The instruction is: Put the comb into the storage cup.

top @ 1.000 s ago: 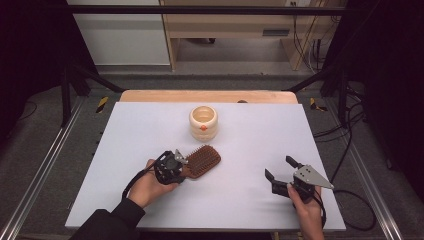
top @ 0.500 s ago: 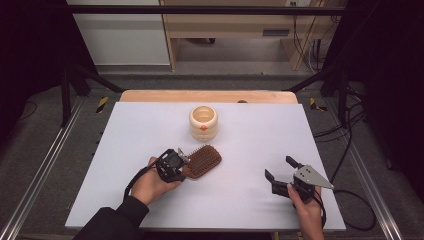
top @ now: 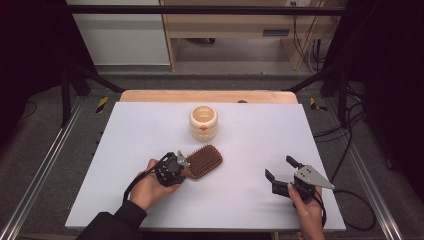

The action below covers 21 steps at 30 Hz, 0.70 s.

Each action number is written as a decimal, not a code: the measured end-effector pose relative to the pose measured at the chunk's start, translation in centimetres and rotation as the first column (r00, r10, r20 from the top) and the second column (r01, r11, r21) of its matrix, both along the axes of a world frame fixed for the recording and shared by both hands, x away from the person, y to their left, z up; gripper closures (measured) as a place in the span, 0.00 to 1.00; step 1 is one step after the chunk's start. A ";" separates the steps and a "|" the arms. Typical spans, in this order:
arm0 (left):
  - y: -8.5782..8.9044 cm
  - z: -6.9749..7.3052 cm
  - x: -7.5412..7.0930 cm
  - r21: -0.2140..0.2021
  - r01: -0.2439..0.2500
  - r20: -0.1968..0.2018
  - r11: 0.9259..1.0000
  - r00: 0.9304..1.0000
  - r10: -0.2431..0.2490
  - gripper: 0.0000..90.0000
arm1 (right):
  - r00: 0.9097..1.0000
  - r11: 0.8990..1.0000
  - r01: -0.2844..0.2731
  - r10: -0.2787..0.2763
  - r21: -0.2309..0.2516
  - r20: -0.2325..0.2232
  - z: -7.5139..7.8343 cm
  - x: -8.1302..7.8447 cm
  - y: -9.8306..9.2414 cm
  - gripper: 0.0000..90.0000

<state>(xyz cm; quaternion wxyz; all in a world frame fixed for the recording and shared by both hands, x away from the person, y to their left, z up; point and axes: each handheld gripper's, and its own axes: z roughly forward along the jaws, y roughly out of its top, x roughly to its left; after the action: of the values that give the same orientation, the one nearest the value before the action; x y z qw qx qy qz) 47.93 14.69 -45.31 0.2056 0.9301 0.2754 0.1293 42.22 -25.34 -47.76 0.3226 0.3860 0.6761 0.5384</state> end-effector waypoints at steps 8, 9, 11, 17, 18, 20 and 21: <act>1.0 0.9 -0.5 -0.105 -0.017 0.052 0.994 0.998 0.022 0.81 | 1.000 1.000 0.000 0.000 0.000 0.001 0.0 0.0 0.0 0.11; 1.1 1.0 -0.6 -0.121 -0.017 0.062 0.993 0.998 0.025 0.81 | 1.000 1.000 0.000 0.000 0.000 0.001 0.0 0.0 0.0 0.11; 1.3 1.3 -0.9 -0.151 -0.021 0.070 0.988 0.997 0.032 0.81 | 1.000 1.000 -0.001 0.001 -0.001 0.002 0.0 0.0 0.0 0.11; 1.3 1.9 -1.8 -0.206 -0.013 0.108 0.978 0.994 0.036 0.81 | 1.000 1.000 0.000 0.000 -0.002 0.001 0.0 -0.1 0.1 0.11; 1.3 2.0 -1.9 -0.215 -0.011 0.115 0.977 0.993 0.037 0.81 | 1.000 1.000 0.000 0.000 -0.001 0.001 0.0 -0.1 0.1 0.11; 1.3 2.2 -2.1 -0.238 -0.012 0.130 0.971 0.991 0.044 0.81 | 1.000 1.000 -0.001 0.001 -0.002 0.001 0.0 -0.1 0.1 0.11; 1.3 2.3 -2.2 -0.253 -0.012 0.139 0.967 0.989 0.048 0.81 | 1.000 1.000 -0.001 0.001 -0.003 0.002 0.0 -0.1 0.1 0.11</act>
<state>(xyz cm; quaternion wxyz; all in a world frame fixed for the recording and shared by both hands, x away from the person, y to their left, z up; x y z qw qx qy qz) 45.76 15.98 -43.04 0.3393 0.8805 0.2881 0.1630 42.13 -25.25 -47.75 0.3235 0.3845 0.6770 0.5378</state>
